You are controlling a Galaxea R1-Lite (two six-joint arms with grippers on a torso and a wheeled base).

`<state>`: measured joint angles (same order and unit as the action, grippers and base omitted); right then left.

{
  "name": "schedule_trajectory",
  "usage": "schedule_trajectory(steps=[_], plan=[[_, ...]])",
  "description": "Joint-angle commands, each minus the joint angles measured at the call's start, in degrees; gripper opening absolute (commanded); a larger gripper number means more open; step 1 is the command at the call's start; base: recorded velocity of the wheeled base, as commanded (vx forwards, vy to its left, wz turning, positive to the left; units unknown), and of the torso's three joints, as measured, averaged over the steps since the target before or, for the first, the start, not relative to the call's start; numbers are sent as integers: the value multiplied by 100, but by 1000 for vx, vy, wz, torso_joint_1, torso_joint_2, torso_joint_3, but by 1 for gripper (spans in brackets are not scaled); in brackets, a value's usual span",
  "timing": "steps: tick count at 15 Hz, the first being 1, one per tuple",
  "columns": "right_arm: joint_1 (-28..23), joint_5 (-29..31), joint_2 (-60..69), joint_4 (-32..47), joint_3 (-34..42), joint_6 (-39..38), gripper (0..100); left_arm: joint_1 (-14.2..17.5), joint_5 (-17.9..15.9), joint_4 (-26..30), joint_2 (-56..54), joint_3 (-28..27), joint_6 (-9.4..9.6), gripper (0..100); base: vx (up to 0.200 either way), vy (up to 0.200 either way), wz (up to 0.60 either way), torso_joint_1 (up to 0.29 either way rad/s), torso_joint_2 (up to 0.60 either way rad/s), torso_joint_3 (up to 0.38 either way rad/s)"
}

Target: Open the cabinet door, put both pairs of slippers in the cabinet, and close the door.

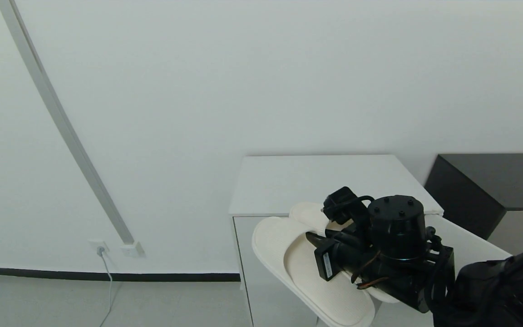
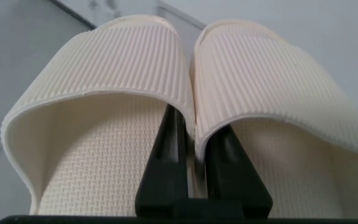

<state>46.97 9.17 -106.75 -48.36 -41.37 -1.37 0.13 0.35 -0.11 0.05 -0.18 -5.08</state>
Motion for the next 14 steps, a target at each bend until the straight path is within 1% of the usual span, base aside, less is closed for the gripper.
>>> schedule_trajectory(steps=[1, 4, 6, 10, 14], plan=[[40, 32, -30, -7, -20, -4, 0, -5, 0, 2, 4, 1, -1, 0, 0, -200, 0, -2, 2, 2], [84, 50, -56, -42, -11, -13, 0, -5, 0, 2, 4, 1, -1, 0, 0, -200, 0, -2, 4, 5], [84, 68, -65, -209, 7, -4, 0, -5, 0, 2, 4, 1, -1, 0, 0, -200, 0, 5, 5, 5], [84, 68, -65, -226, 7, -13, 0, -5, 0, 2, 4, 1, -1, 0, 0, -200, 0, 1, 2, 2], [84, 76, -65, -226, 7, -13, 0, -5, 9, -7, 4, 1, -10, 0, 0, 0, 0, 0, 0, 0]])
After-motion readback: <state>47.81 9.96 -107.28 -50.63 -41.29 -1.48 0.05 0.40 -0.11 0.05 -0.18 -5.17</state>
